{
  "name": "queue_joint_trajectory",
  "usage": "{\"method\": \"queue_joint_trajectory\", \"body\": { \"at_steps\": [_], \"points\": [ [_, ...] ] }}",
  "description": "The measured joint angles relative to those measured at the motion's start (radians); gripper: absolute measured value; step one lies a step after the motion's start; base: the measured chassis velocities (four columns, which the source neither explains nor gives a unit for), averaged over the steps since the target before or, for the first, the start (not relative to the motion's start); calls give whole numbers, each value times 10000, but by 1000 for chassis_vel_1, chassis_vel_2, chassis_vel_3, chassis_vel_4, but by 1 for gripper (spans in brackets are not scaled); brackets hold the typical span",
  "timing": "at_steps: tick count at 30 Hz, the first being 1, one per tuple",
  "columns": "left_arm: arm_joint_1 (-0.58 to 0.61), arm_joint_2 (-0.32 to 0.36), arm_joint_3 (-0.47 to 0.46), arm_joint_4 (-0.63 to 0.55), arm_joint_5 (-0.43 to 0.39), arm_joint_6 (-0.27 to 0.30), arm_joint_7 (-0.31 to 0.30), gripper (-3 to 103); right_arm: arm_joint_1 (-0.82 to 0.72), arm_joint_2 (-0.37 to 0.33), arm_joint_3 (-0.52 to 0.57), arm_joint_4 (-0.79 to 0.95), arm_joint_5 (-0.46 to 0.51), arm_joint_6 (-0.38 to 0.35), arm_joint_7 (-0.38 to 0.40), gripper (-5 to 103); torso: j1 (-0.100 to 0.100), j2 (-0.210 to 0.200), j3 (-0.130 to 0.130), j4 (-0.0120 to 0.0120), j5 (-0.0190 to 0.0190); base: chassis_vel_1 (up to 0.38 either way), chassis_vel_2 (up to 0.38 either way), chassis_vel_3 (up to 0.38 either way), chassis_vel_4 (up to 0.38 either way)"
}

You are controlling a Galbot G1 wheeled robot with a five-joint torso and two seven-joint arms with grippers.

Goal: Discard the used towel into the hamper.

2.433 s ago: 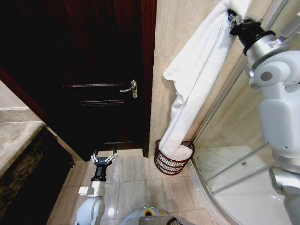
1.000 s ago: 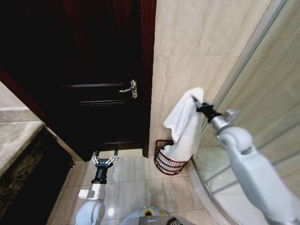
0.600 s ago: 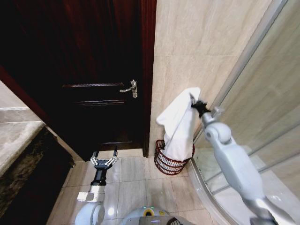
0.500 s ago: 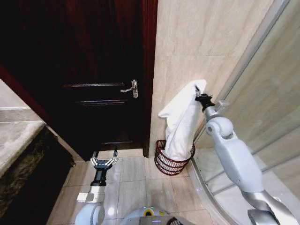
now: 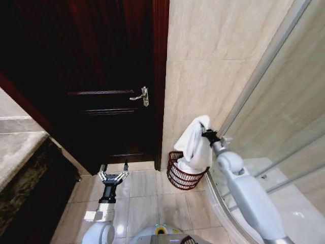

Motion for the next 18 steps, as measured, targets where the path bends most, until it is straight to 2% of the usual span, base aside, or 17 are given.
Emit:
{"method": "queue_joint_trajectory", "body": {
  "at_steps": [2, 6, 9, 13, 17, 18],
  "points": [
    [27, -18, -21, 0, -16, -49, -4, 100, 95, 148, -87, -374, 171, 22, -23, 7, 0, 0, 0, -1, 0, 0, 0, 0, 0],
    [49, -24, -37, 17, -33, -85, -11, 100, 424, 489, -221, -1051, 628, 596, 179, 7, 0, 0, 1, -3, 3, 0, 0, 0, 0],
    [6, 19, -22, 73, -41, -74, -17, 100, 1030, 694, -381, -1069, 1595, 1194, 838, 7, 0, 0, 1, -2, -2, 0, 0, 0, 0],
    [-45, 49, 23, 108, -45, -44, -20, 100, 1737, 747, -491, -837, 2201, 1765, 1313, 7, 0, 0, 1, -1, -3, 0, 0, 0, 0],
    [-46, 91, 28, 108, -80, -23, -21, 100, 2421, 713, -504, -982, 1796, 2477, 1518, 7, 0, 0, 1, -2, -1, 0, 0, 0, 0],
    [-41, 134, 9, 110, -136, -19, -16, 100, 2631, 657, -469, -1122, 1496, 2862, 1556, 7, 0, 0, 1, -1, 1, 0, 0, 0, 0]
  ]
}}
